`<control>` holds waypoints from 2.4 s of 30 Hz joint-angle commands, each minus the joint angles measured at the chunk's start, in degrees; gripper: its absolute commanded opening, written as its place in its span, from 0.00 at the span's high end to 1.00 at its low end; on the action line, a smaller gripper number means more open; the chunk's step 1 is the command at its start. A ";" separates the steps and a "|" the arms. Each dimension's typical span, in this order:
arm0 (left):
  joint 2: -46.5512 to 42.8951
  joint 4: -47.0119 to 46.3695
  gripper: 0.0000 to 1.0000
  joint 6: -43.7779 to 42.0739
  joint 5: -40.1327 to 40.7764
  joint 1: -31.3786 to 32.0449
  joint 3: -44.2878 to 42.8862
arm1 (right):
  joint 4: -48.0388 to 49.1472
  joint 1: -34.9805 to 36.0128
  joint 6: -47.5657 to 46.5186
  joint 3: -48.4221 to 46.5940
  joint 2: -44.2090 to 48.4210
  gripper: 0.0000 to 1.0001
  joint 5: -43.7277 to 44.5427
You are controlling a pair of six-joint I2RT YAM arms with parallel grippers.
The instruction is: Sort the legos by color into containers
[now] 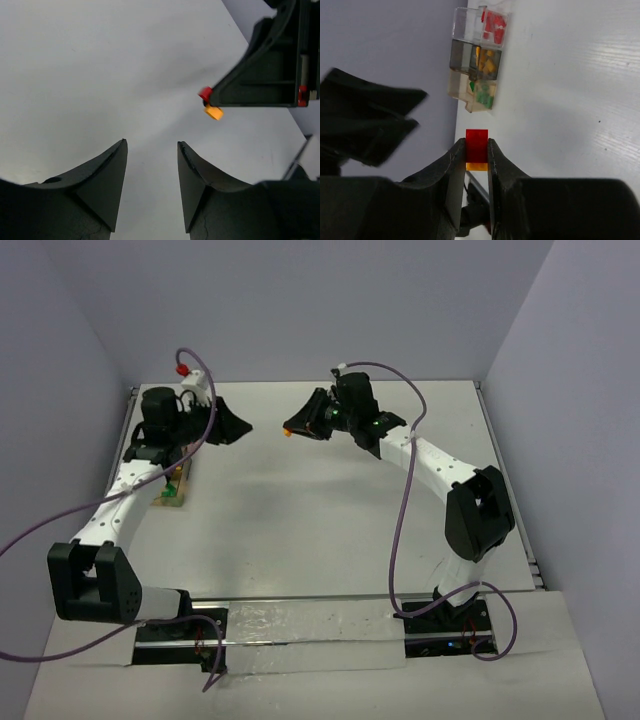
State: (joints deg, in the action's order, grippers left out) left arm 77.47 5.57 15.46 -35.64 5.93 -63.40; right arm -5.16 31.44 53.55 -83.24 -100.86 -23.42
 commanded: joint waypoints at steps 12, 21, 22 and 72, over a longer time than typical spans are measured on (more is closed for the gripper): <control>4.11 2.84 0.42 13.90 4.51 10.65 -3.68 | -10.83 0.23 8.47 -4.46 -0.05 1.00 11.57; 5.81 2.02 0.39 19.73 14.01 14.79 -3.34 | -13.80 0.83 10.80 -4.99 -1.39 1.00 16.31; 6.42 2.18 0.41 19.90 14.51 15.12 -3.53 | -13.75 0.90 11.31 -4.56 -1.57 1.00 15.57; 16.04 0.93 0.87 28.90 19.91 20.73 -10.49 | -12.12 2.48 14.69 -0.63 -1.80 1.00 13.28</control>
State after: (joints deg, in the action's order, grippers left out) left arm 92.99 8.97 43.44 -16.49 26.74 -71.22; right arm -17.96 32.39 68.31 -84.47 -102.62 -8.92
